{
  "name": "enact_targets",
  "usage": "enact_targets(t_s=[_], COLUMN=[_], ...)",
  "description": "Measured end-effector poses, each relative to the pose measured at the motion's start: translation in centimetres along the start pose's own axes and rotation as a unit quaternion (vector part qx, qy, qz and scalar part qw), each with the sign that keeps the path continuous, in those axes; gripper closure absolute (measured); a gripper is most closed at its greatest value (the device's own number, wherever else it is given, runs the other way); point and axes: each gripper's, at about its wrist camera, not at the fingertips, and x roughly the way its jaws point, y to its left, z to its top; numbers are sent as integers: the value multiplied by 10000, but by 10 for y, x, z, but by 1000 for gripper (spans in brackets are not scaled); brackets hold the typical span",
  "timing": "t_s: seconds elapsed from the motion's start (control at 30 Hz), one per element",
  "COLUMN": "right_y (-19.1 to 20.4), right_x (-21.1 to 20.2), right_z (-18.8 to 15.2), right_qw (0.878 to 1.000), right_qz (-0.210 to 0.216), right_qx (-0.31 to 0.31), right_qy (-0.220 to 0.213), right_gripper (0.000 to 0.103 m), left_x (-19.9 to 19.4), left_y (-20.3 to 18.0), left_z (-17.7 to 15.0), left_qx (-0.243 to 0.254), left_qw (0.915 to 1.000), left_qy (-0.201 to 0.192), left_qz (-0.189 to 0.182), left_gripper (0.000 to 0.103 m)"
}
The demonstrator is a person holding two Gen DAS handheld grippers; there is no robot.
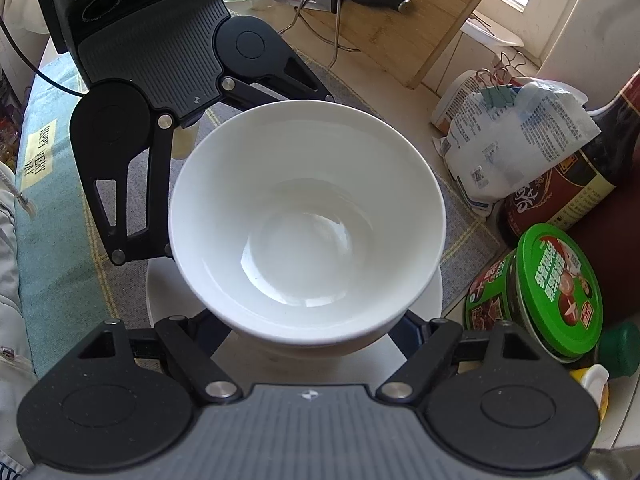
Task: Organize plates and bowls
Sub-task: 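Lower the bowl stack onto the plates and open both tools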
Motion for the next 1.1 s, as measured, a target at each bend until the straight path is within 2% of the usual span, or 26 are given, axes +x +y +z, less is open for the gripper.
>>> enact_targets(t_s=[0.33, 0.43, 0.47, 0.5, 0.57, 0.63, 0.77, 0.87, 0.97, 1.1], right_y=[0, 1, 1, 3, 6, 9, 9, 13, 20, 30], right_x=[-1, 0, -1, -1, -2, -2, -6, -11, -18, -27], right_z=[-2, -1, -1, 0, 0, 1, -1, -3, -6, -6], right_qw=[9999, 9999, 9998, 9997, 9996, 9994, 9993, 9985, 9970, 9958], right_qz=[-74, -108, -156, -203, -245, -281, -336, -487, -667, -798], right_qx=[99, 85, 71, 36, -82, -145, -82, -192, -376, -439], right_qy=[-32, -40, -69, -90, -122, -104, -120, -133, -108, -59], right_gripper=[16, 12, 4, 0, 0, 0, 0, 0, 0, 0], left_x=[1, 1, 0, -2, -6, -8, -15, -29, -46, -69], left_y=[1, 1, 0, -1, -5, -7, -14, -24, -35, -51], left_z=[0, 0, 0, 0, 0, -2, -11, -17, -19, -22], left_qx=[-131, -154, -150, -118, -30, 20, -138, -314, -579, -951], left_qw=[9999, 9998, 9998, 9998, 9996, 9995, 9985, 9950, 9898, 9784], left_qy=[-36, -57, -72, -136, -203, -169, -122, -226, -377, -776], left_qz=[34, 67, 85, 119, 176, 252, 517, 920, 1247, 1662], left_gripper=[22, 22, 20, 13, 6, 5, 4, 3, 2, 1])
